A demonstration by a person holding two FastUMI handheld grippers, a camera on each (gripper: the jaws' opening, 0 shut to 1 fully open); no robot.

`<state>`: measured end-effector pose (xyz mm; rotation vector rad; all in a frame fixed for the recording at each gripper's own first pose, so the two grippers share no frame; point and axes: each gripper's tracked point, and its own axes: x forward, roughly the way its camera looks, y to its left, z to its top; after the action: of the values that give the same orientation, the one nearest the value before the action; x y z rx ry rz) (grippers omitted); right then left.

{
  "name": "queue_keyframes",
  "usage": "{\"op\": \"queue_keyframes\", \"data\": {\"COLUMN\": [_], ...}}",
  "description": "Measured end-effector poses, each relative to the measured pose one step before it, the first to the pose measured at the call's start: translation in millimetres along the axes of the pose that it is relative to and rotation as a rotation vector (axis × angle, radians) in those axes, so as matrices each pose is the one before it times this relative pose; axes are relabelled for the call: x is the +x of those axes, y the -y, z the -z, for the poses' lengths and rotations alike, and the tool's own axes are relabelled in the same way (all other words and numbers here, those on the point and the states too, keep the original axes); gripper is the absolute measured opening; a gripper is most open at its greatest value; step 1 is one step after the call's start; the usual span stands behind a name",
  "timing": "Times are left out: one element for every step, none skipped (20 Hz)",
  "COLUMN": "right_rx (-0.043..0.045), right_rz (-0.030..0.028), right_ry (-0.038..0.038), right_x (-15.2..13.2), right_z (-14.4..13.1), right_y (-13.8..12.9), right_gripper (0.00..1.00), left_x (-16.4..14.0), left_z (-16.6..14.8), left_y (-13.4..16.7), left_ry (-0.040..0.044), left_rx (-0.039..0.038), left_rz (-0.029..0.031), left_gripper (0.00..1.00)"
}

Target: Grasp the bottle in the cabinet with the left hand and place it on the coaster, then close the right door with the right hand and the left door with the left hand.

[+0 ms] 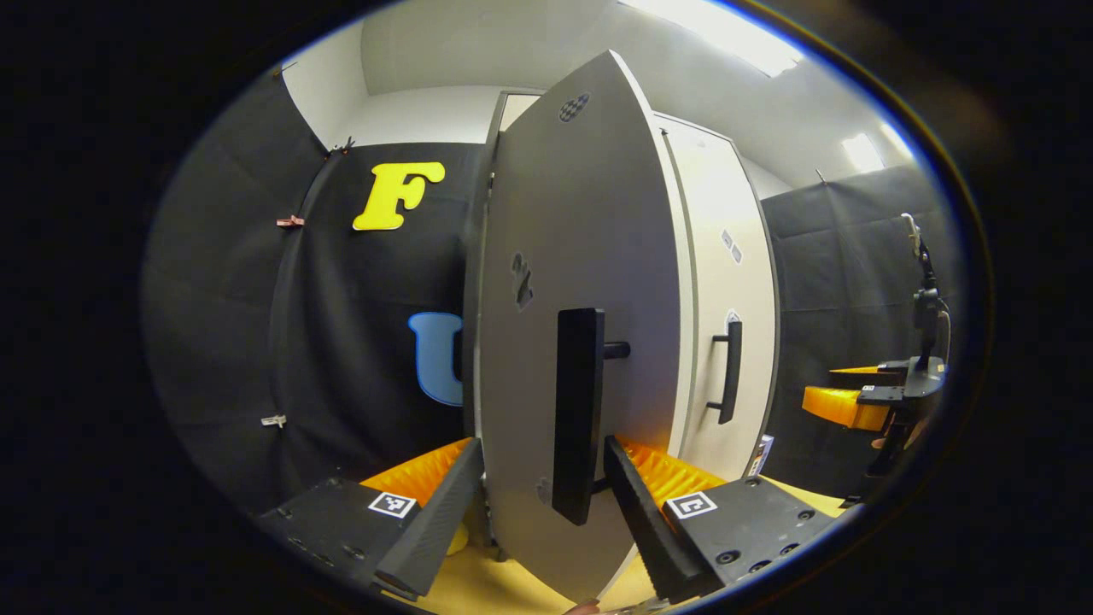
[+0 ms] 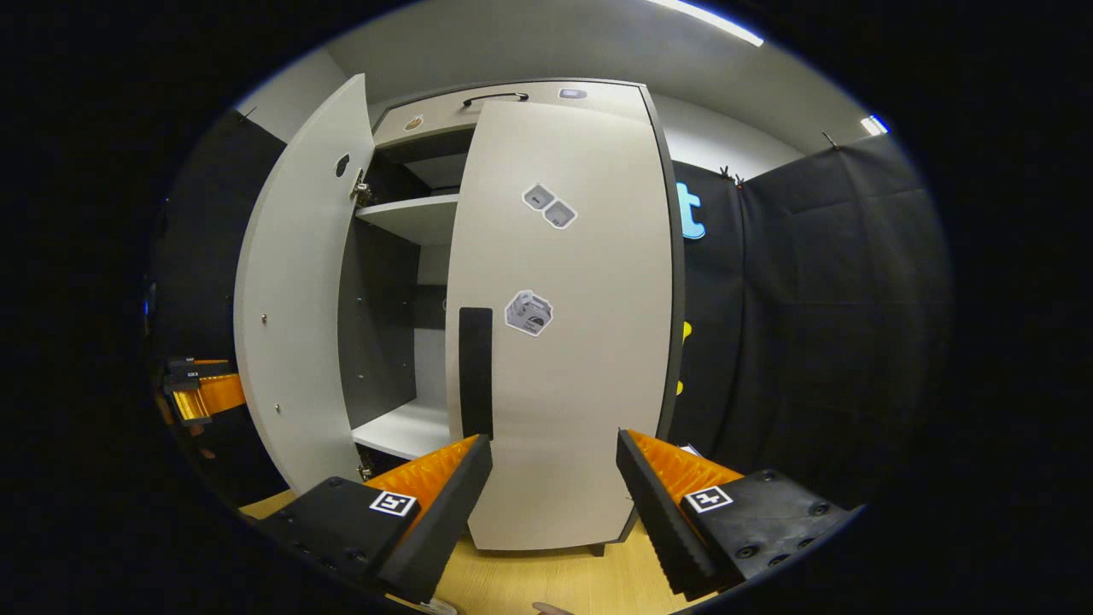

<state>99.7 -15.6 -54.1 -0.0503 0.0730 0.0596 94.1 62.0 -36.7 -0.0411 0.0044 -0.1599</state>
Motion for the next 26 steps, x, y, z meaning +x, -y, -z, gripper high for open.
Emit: {"op": "queue_keyframes", "data": {"right_rx": [-0.00192, -0.00052, -0.00234, -0.00582, -0.00551, -0.00108, 0.00266, 0.00323, 0.00225, 0.0014, 0.00366, 0.00611, 0.00625, 0.00609, 0.00823, 0.00914, 0.00508, 0.00229, 0.00342, 0.00428, 0.00478, 0.00066, -0.00412, -0.00198, 0.00675, 0.01099], "right_rz": [0.00097, 0.00079, 0.00483, 0.0079, 0.00557, 0.00263, -0.00024, -0.00106, 0.0004, 0.0003, -0.00348, -0.00472, -0.00525, -0.00171, 0.00237, 0.00753, 0.01189, 0.01454, 0.0115, 0.00561, -0.00009, 0.0051, 0.00535, 0.00029, -0.00404, -0.00217], "right_ry": [0.00182, 0.00205, 0.00032, -0.00095, -0.0027, -0.00309, -0.00146, -0.00279, -0.00172, -0.00184, -0.0004, 0.00001, 0.00082, 0.00164, 0.00103, 0.0016, 0.00108, 0.00474, 0.00744, 0.00426, 0.00169, 0.00234, 0.00286, -0.00019, -0.00657, -0.00861], "right_x": [-1.5, -2.12, -0.62, -1.25, -0.91, -2.06, -1.22, -1.82, -1.99, -1.11, -1.12, -1.16, -0.77, -0.42, -0.61, -0.37, -1.35, -1.34, -1.14, -2.31, -1.32, -1.63, -1.36, -1.12, -1.22, -0.44], "right_z": [-0.6, -0.65, 0.11, 0.28, 1.65, 0.86, -0.27, 0.8, 0.36, 0.59, 0.18, -0.25, -0.44, -1.23, -1.04, -1.75, -0.12, -1.71, -2.31, -1.62, -0.92, -0.83, -1.32, 0.01, 1.11, 1.63], "right_y": [2.1, 2.14, 2.8, 4.08, 3.2, 2.15, 1.25, 0.94, 1.44, 0.85, -0.81, -1.37, -1.55, -1.07, -0.97, -0.47, 0.26, 0.97, 1.11, 0.17, -0.72, 0.69, 1.84, 0.62, -0.23, -0.25], "right_gripper": [0.98, 0.98, 0.98, 0.97, 0.97, 0.98, 0.98, 0.98, 0.98, 0.98, 0.98, 0.98, 0.98, 0.98, 0.98, 0.98, 0.98, 0.98, 0.98, 0.98, 0.98, 0.98, 0.98, 0.98, 0.98, 0.98], "left_x": [3.12, 3.14, 3.84, 2.47, 1.09, 0.08, -0.05, -1.87, -3.79, -3.63, -4.33, -3.82, -3.44, -2.45, -1.0, -0.68, -0.96, -0.13, -1.32, -0.92, 0.03, 0.25, 0.63, 1.33, 0.97, 0.95], "left_z": [-0.15, 0.33, 2.82, 0.58, 1.45, 0.68, -0.23, -1.58, -0.85, -3.05, -2.53, -2.67, -1.26, -2.22, -1.32, -1.73, -0.11, 0.18, 1.84, 1.86, 1.66, -0.42, 0.19, -0.82, -0.28, -1.58], "left_y": [7.84, 7.58, 9.09, 4.6, 1.47, 3.24, 5.76, 3.99, 0.43, -1.42, -1.3, 0.56, 1.51, 0.81, -1.45, -2.25, -0.76, 1.51, 1.79, 0.52, 0.61, -0.34, -1.54, -2.11, -1.9, -2.47], "left_ry": [-0.00072, -0.00446, -0.00958, -0.00741, -0.00736, -0.00709, 0.00195, 0.00229, -0.00062, 0.00422, 0.00582, 0.00516, 0.0048, 0.00357, 0.00392, 0.0037, 0.00203, -0.00156, -0.00196, -0.00299, -0.00376, -0.00325, -0.00093, -0.0001, 0.00053, -0.00024], "left_rx": [-0.00631, -0.00106, 0.00742, 0.0159, 0.01636, 0.00677, -0.00938, -0.01477, -0.00564, 0.00503, 0.0075, 0.0068, 0.00577, 0.00711, 0.00713, 0.00196, -0.00903, -0.01601, -0.01593, -0.00722, -0.00468, -0.00397, -0.00488, -0.00514, -0.00337, -0.00201], "left_rz": [0.01289, 0.01806, 0.01474, -0.00264, -0.00601, 0.00023, 0.01005, 0.00803, -0.0007, -0.00975, -0.01211, -0.00727, -0.00462, -0.00718, -0.01194, -0.01703, -0.0143, -0.00667, -0.00321, -0.00233, -0.00289, -0.0053, -0.0046, -0.00566, -0.00602, -0.00606], "left_gripper": [0.91, 0.92, 0.93, 0.95, 0.95, 0.95, 0.95, 0.96, 0.97, 0.98, 0.98, 0.98, 0.97, 0.97, 0.98, 0.98, 0.98, 0.98, 0.98, 0.98, 0.98, 0.98, 0.98, 0.98, 0.97, 0.97]}}
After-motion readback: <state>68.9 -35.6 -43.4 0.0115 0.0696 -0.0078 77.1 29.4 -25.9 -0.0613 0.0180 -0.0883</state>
